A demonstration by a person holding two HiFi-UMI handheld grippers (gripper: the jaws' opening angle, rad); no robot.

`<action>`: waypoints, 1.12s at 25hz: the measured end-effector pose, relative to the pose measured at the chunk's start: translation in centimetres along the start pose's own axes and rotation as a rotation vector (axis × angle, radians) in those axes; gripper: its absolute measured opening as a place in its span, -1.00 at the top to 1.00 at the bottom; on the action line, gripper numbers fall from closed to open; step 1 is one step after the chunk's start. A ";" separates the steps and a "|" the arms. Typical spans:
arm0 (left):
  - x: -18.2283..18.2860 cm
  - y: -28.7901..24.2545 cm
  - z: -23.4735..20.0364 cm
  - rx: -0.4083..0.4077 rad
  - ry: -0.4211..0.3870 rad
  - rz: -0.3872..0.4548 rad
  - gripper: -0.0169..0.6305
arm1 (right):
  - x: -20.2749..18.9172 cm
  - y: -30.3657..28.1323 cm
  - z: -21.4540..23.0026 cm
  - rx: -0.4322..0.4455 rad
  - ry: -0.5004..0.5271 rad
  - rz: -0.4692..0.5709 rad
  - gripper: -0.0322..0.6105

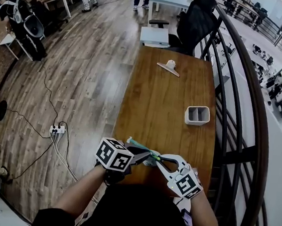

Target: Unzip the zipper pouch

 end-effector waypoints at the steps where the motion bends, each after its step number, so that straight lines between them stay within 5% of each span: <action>1: 0.0 0.0 0.0 0.002 -0.005 -0.002 0.91 | 0.0 0.0 -0.1 0.000 0.002 0.001 0.79; 12: 0.3 0.0 -0.1 0.099 -0.134 -0.027 0.91 | 0.2 0.5 0.1 -0.014 0.011 -0.001 0.80; 28: -0.3 0.5 -0.6 0.133 -0.121 -0.014 0.91 | -0.2 0.8 -0.1 -0.022 0.017 -0.010 0.80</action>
Point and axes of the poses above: the fingertips, and each gripper's own axes: y backward along the fingers, z to its right, x out of its top, the point moved 1 cm from there along y, backward along the fingers, and after that the axes turned 3 degrees about z, right-handed, at the moved point
